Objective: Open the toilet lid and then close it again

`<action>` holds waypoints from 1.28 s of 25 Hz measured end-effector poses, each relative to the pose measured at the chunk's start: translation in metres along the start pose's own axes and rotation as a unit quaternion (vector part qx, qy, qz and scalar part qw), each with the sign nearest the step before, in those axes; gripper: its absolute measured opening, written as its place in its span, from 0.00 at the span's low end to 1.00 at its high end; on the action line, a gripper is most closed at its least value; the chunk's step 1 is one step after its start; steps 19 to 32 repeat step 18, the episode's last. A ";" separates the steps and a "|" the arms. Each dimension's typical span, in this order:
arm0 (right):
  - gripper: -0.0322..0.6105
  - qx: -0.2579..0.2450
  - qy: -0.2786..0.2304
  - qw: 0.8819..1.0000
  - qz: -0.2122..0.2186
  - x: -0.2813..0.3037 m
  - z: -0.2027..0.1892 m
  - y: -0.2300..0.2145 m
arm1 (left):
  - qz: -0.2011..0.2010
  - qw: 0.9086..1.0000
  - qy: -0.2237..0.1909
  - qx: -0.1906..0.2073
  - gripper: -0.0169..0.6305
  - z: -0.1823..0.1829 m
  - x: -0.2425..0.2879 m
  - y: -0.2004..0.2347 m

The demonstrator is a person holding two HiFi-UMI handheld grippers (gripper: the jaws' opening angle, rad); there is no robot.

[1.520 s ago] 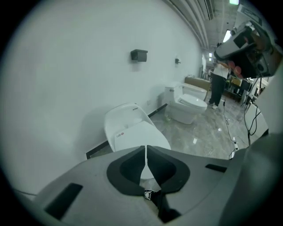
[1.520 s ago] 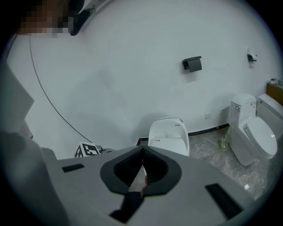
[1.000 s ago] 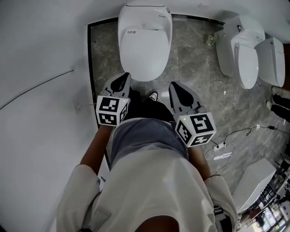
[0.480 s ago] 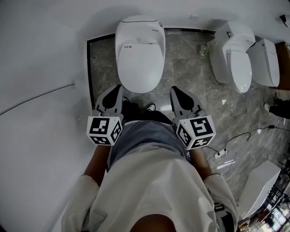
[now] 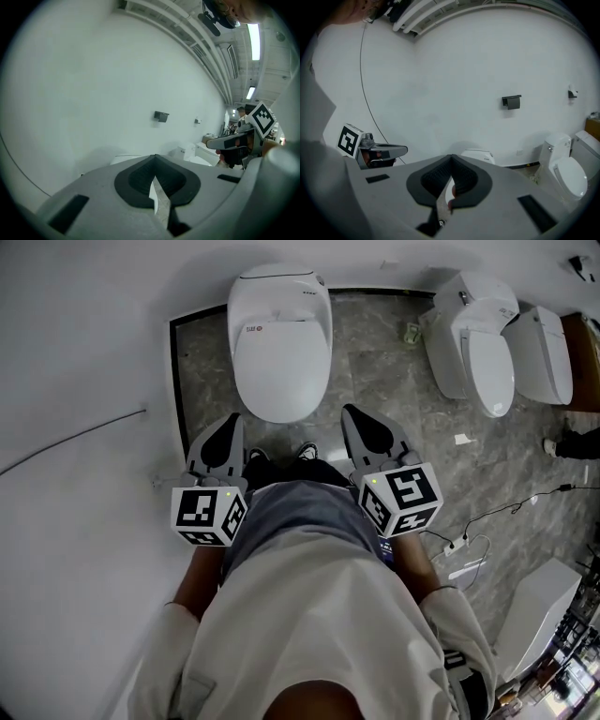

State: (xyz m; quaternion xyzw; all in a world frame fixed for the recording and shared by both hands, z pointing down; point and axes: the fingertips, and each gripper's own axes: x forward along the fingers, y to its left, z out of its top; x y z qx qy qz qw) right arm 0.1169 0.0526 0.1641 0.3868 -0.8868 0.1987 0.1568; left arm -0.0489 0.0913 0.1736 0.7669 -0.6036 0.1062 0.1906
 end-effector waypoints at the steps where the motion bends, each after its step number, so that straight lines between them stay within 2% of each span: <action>1: 0.06 0.001 0.001 1.000 0.001 -0.001 0.000 0.001 | 0.000 1.000 0.000 0.001 0.04 0.000 -0.001 0.000; 9: 0.06 -0.008 0.003 1.000 0.012 -0.001 -0.005 0.018 | 0.010 1.000 0.000 -0.015 0.04 -0.007 -0.015 0.012; 18: 0.06 -0.018 0.001 1.000 0.009 -0.009 -0.014 0.035 | 0.003 1.000 -0.006 -0.018 0.04 -0.016 -0.032 0.010; 32: 0.06 -0.018 0.001 1.000 0.009 -0.009 -0.014 0.035 | 0.003 1.000 -0.006 -0.018 0.04 -0.016 -0.032 0.010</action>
